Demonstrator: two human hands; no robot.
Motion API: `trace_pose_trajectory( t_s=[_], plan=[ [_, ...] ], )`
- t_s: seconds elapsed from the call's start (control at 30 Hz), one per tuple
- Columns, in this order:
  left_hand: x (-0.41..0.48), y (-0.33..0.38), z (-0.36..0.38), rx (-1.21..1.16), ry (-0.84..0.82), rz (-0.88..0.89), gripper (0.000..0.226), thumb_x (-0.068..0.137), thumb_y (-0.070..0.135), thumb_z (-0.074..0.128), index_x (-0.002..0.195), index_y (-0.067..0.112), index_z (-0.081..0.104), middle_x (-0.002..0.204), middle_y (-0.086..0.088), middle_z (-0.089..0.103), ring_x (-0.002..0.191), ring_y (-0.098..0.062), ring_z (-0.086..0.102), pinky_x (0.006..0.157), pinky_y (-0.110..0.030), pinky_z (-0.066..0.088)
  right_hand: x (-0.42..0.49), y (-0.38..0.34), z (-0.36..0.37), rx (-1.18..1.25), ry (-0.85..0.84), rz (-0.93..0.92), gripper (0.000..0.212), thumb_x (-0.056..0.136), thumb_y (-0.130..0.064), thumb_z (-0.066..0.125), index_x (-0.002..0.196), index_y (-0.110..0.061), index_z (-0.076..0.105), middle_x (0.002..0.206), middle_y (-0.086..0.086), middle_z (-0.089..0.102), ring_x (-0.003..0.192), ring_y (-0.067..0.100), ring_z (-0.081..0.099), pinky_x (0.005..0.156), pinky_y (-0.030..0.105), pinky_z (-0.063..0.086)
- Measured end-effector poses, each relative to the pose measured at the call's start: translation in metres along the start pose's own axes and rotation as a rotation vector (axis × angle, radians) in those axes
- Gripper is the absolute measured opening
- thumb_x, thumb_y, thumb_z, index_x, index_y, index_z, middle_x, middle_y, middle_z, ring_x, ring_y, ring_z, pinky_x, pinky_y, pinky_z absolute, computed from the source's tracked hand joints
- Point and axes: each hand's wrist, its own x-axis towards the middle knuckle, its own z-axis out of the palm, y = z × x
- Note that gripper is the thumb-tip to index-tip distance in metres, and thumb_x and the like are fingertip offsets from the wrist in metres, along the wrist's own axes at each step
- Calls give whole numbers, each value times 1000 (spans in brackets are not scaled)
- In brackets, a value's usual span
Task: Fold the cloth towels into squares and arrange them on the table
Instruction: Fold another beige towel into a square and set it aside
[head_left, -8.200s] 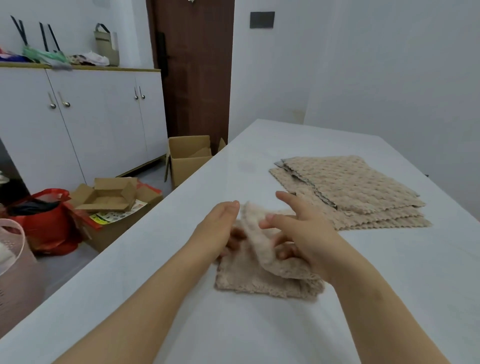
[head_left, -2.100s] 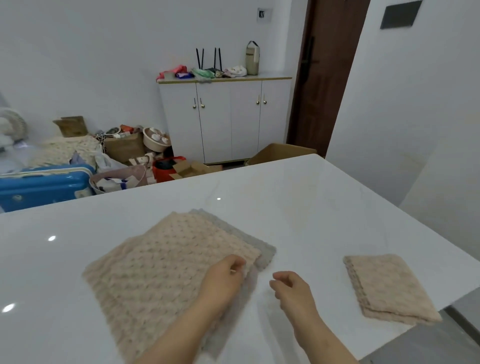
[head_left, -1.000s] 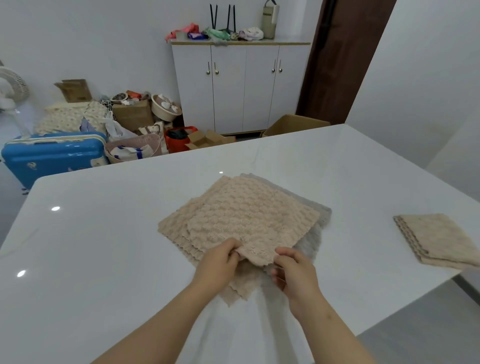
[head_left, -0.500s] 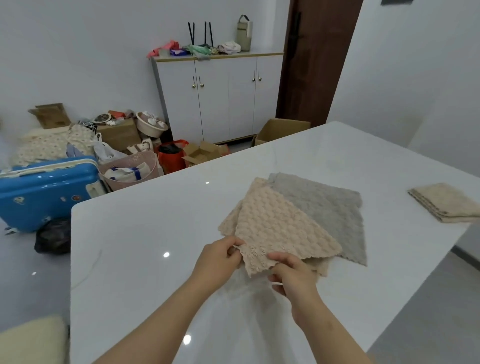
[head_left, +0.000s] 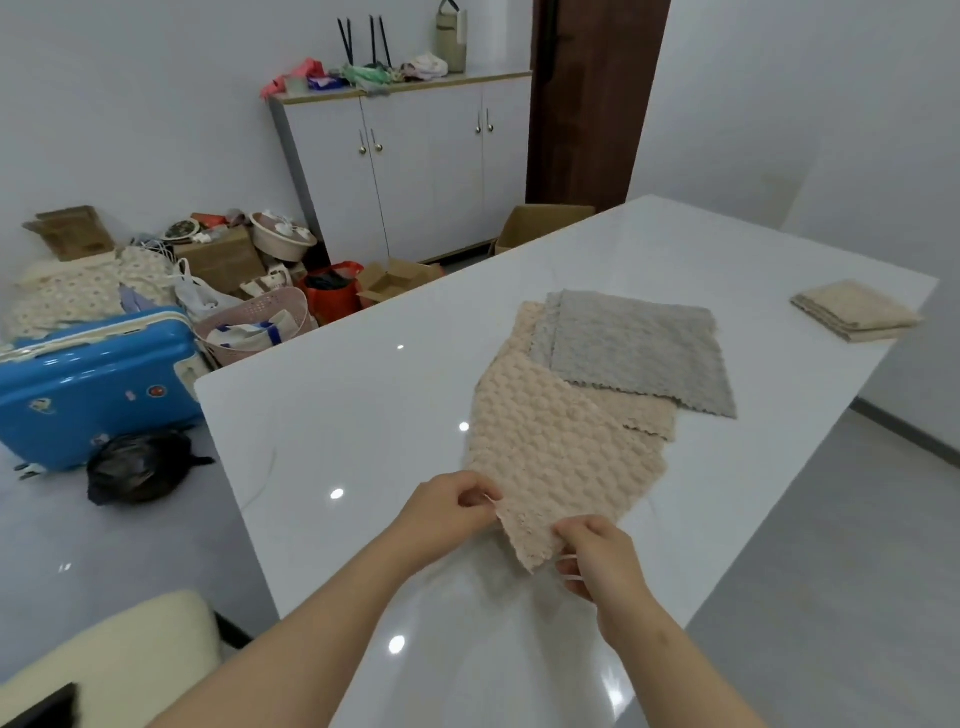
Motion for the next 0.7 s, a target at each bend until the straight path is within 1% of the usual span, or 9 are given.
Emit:
trace_pose_trajectory(
  t_s=[0.1, 0.17, 0.23, 0.3, 0.4, 0.5, 0.57, 0.63, 0.7],
  plan=[
    [6, -8, -3, 16, 33, -15, 18, 87, 14, 55, 91, 29, 64, 103, 8, 64, 96, -6, 59, 74, -12, 45, 1, 13, -1, -135, 95, -44, 13, 86, -11, 48, 77, -14, 56, 77, 4, 56, 64, 18, 49, 57, 28, 40],
    [19, -14, -11, 99, 93, -2, 19, 91, 16, 50, 94, 29, 63, 103, 10, 63, 92, -5, 57, 72, -11, 41, 9, 15, 2, -299, 206, -86, 14, 85, -14, 46, 89, -17, 60, 94, 4, 59, 81, 20, 55, 70, 33, 46],
    [39, -21, -20, 171, 128, 19, 22, 94, 17, 45, 98, 29, 62, 103, 11, 63, 87, -3, 55, 72, -14, 41, 19, 13, 10, -442, 292, -131, 23, 84, -19, 47, 102, -21, 61, 112, 4, 56, 101, 24, 53, 84, 35, 47],
    [66, -30, -27, 260, 114, 56, 26, 95, 15, 41, 106, 26, 62, 111, 9, 61, 91, -3, 53, 78, -17, 39, 30, 8, 24, -518, 335, -183, 27, 85, -21, 47, 108, -23, 60, 121, 3, 52, 109, 24, 49, 89, 35, 44],
    [115, -42, -36, 374, 7, 147, 29, 95, 13, 40, 113, 23, 60, 121, 7, 55, 101, -5, 49, 84, -18, 35, 55, -1, 53, -575, 393, -242, 30, 86, -23, 47, 114, -25, 58, 124, -1, 53, 114, 19, 46, 95, 33, 40],
    [158, -52, -49, 396, -89, 289, 28, 94, 14, 42, 112, 23, 61, 121, 8, 56, 109, -7, 50, 87, -15, 35, 79, -13, 90, -579, 497, -265, 30, 87, -27, 48, 115, -28, 57, 124, -5, 54, 116, 17, 44, 95, 29, 36],
    [178, -56, -61, 414, -176, 385, 27, 93, 13, 44, 112, 23, 61, 118, 9, 57, 110, -6, 51, 89, -14, 35, 88, -20, 116, -542, 562, -239, 30, 87, -35, 50, 116, -31, 56, 125, -8, 53, 118, 16, 42, 96, 30, 32],
    [189, -60, -71, 415, -260, 453, 27, 92, 12, 46, 112, 23, 61, 115, 11, 57, 109, -5, 51, 91, -14, 37, 89, -22, 136, -571, 588, -186, 42, 82, -48, 53, 122, -35, 49, 128, -12, 46, 122, 15, 36, 100, 30, 28],
    [196, -63, -77, 391, -316, 509, 26, 92, 12, 47, 109, 24, 61, 107, 14, 57, 104, -4, 52, 90, -15, 39, 90, -20, 147, -693, 603, -150, 57, 78, -57, 54, 130, -38, 40, 132, -13, 38, 126, 15, 31, 105, 31, 24]
  ],
)
